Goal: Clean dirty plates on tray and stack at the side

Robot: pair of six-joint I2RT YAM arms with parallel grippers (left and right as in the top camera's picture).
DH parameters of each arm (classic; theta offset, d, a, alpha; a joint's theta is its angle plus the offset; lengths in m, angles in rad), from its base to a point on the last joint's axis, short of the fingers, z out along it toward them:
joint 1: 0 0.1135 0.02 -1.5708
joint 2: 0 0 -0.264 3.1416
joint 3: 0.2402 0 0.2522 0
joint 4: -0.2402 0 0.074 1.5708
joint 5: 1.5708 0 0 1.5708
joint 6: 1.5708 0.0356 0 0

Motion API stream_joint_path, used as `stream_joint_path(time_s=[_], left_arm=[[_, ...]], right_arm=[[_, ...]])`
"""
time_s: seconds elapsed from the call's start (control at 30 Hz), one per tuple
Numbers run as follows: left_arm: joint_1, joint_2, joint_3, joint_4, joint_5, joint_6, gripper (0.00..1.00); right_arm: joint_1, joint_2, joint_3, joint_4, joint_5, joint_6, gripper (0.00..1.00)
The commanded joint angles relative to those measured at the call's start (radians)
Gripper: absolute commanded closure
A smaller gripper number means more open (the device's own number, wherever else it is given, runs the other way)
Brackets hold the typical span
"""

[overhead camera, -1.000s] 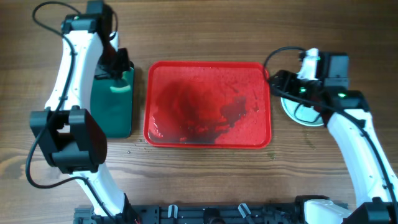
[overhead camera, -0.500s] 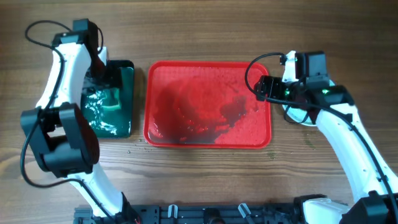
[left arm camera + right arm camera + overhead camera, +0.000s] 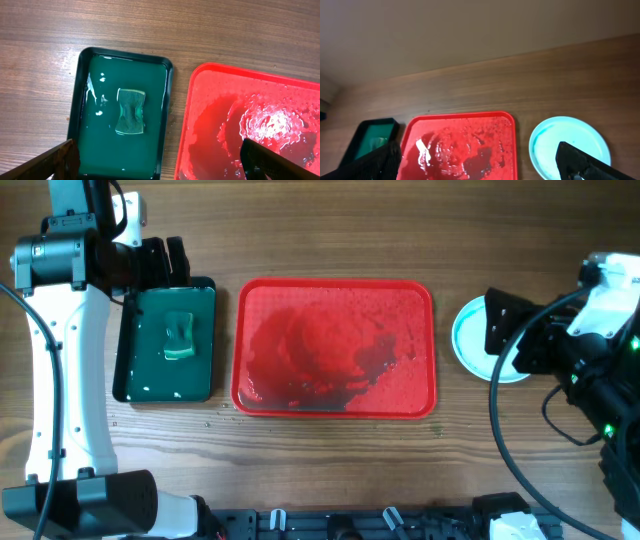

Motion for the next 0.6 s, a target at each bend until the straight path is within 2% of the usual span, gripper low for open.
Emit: stream_joint_path(time_s=[0.0, 0.13, 0.23, 0.4, 0.47, 0.57], left_arm=[[-0.002, 0.005, 0.001, 0.001, 0.019, 0.005, 0.0], [-0.002, 0.005, 0.001, 0.001, 0.019, 0.005, 0.0], [-0.002, 0.005, 0.001, 0.001, 0.019, 0.005, 0.0], [-0.002, 0.005, 0.001, 0.001, 0.019, 0.005, 0.0], [-0.002, 0.005, 0.001, 0.001, 0.019, 0.005, 0.0], [-0.002, 0.005, 0.001, 0.001, 0.019, 0.005, 0.0]], right_arm=[[0.003, -0.006, 0.012, -0.03, -0.011, 0.018, 0.0], [0.003, -0.006, -0.018, 0.053, -0.004, -0.048, 0.0], [0.0, -0.087, -0.196, 0.261, -0.012, -0.127, 0.0], [0.0, -0.354, -0.649, 0.613, -0.025, -0.128, 0.0], [0.0, -0.54, -0.967, 0.846, -0.035, -0.128, 0.0], [0.0, -0.696, -1.221, 1.019, -0.035, -0.119, 0.0]])
